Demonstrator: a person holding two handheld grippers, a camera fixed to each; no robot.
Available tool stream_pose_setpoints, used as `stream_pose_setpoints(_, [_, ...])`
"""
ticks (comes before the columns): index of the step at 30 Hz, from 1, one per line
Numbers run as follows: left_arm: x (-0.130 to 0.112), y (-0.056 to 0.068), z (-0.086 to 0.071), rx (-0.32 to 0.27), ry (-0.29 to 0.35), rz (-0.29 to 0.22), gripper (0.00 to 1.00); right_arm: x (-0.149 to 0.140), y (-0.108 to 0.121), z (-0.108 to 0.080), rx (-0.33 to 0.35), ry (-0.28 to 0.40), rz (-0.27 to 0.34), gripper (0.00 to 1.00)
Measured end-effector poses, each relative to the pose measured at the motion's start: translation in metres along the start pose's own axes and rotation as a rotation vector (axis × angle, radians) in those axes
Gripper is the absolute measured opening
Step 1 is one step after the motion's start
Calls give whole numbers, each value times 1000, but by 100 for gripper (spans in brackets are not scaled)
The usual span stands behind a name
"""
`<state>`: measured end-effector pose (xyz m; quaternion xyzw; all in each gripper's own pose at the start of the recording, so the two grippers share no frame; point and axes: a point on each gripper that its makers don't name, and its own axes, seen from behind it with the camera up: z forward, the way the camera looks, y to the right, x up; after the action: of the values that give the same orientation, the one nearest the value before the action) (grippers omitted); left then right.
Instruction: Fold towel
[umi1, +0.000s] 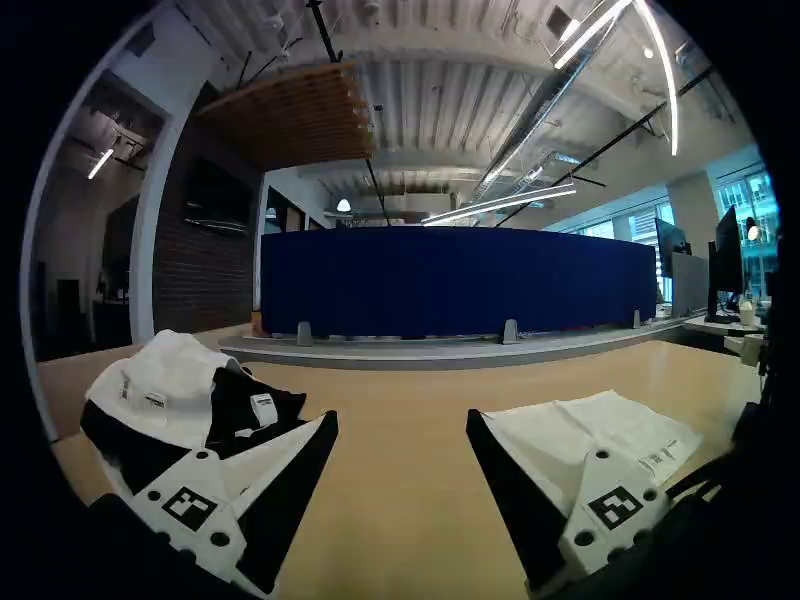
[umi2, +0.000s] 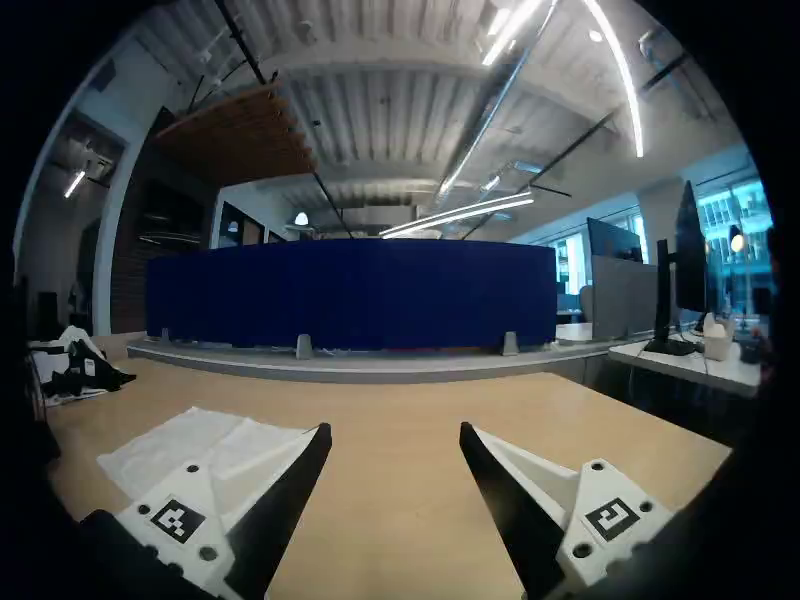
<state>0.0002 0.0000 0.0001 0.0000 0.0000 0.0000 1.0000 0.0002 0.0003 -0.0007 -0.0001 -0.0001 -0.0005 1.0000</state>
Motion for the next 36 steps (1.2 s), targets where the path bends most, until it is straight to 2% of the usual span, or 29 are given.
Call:
stream_pose_setpoints(23, [1, 1, -2, -1, -1, 1, 96, 1, -1, 0, 5, 0, 1, 99])
stream_pose_setpoints(29, [1, 2, 0, -5, -2, -2, 95, 0, 1, 1, -12, -9, 2, 99])
stream_pose_setpoints(32, [1, 2, 0, -4, -10, 0, 96, 11, 1, -1, -16, -7, 6, 99])
stream_pose_setpoints(36, [24, 5, 0, -11, 1, 20, 96, 43, -1, -4, -13, 30, -15, 99])
